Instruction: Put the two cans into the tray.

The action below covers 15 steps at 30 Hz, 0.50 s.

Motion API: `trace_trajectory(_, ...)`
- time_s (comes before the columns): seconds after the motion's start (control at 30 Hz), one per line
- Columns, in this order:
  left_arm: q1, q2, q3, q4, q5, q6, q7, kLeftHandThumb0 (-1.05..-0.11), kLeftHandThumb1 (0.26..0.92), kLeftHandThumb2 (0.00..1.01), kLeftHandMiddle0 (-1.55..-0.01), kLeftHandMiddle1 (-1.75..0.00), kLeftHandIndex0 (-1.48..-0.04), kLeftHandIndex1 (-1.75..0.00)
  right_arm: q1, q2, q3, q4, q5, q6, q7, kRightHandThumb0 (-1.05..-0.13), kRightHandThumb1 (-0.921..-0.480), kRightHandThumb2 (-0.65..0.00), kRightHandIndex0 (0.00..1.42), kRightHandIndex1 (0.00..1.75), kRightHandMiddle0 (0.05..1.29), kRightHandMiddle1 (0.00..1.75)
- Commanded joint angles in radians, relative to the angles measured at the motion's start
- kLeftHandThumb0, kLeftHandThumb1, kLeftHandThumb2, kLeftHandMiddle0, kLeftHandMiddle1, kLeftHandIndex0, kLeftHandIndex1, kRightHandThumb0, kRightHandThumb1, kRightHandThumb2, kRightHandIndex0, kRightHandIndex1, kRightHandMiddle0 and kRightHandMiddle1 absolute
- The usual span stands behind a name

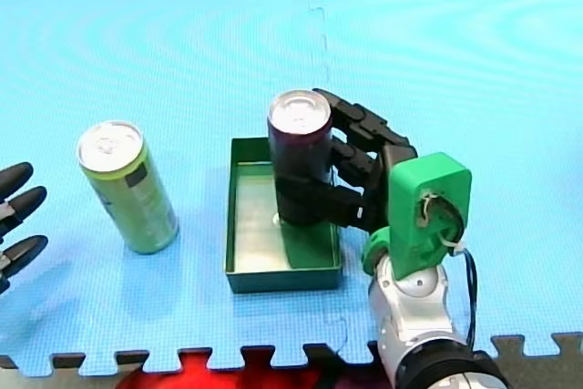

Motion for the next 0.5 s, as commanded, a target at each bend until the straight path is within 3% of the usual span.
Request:
trace_trajectory(0.0,0.007,0.007,0.002,-0.014,-0.003,0.005,0.008,-1.048,0.843,0.00,-0.72,-0.01,-0.76,0.00,-0.048,0.089,-0.001,0.011,-0.004,-0.037,0.019,-0.502,-0.737,-0.002,1.05,0.00,0.89,0.00)
trace_trajectory(0.03,0.007,0.007,0.002,-0.016,-0.003,0.006,0.009,-1.048,0.843,0.00,-0.72,-0.01,-0.76,0.00,-0.049,0.088,-0.001,0.012,-0.003,-0.035,0.028,-0.721,-0.732,-0.003,0.76,0.00,0.64,0.00)
trace_trajectory(0.07,0.008,0.007,0.001,-0.017,-0.003,0.007,0.009,-1.048,0.842,0.00,-0.72,-0.01,-0.76,0.00,-0.049,0.085,0.001,0.012,-0.004,-0.033,0.037,-0.809,-0.734,-0.005,0.64,0.00,0.54,0.00)
trace_trajectory(0.13,0.009,0.006,0.000,-0.020,-0.003,0.008,0.009,-1.048,0.841,0.00,-0.72,-0.01,-0.76,0.00,-0.047,0.078,0.013,0.015,-0.020,-0.032,0.044,-0.987,-0.795,-0.025,0.36,0.00,0.33,0.00)
trace_trajectory(0.2,0.009,0.007,0.000,-0.022,-0.002,0.009,0.010,-1.048,0.840,0.00,-0.72,-0.01,-0.76,0.00,-0.042,0.064,0.044,0.021,-0.065,-0.042,0.023,-1.032,-0.853,-0.043,0.26,0.00,0.26,0.00)
trace_trajectory(0.3,0.007,0.006,-0.002,-0.022,0.000,0.011,0.013,-1.048,0.839,0.00,-0.73,-0.01,-0.76,0.00,-0.041,0.038,0.091,0.027,-0.145,-0.052,-0.023,-1.046,-0.900,-0.050,0.21,0.00,0.23,0.00)
trace_trajectory(0.4,0.006,0.006,-0.003,-0.020,0.005,0.010,0.019,-1.048,0.840,0.00,-0.73,-0.01,-0.77,0.00,-0.043,0.022,0.117,0.030,-0.199,-0.052,-0.060,-1.048,-0.918,-0.045,0.19,0.00,0.21,0.00)
trace_trajectory(0.47,0.005,0.006,-0.004,-0.020,0.007,0.009,0.023,-1.048,0.841,0.00,-0.73,-0.01,-0.77,0.00,-0.043,0.018,0.125,0.030,-0.219,-0.056,-0.082,-1.048,-0.920,-0.044,0.17,0.00,0.19,0.00)
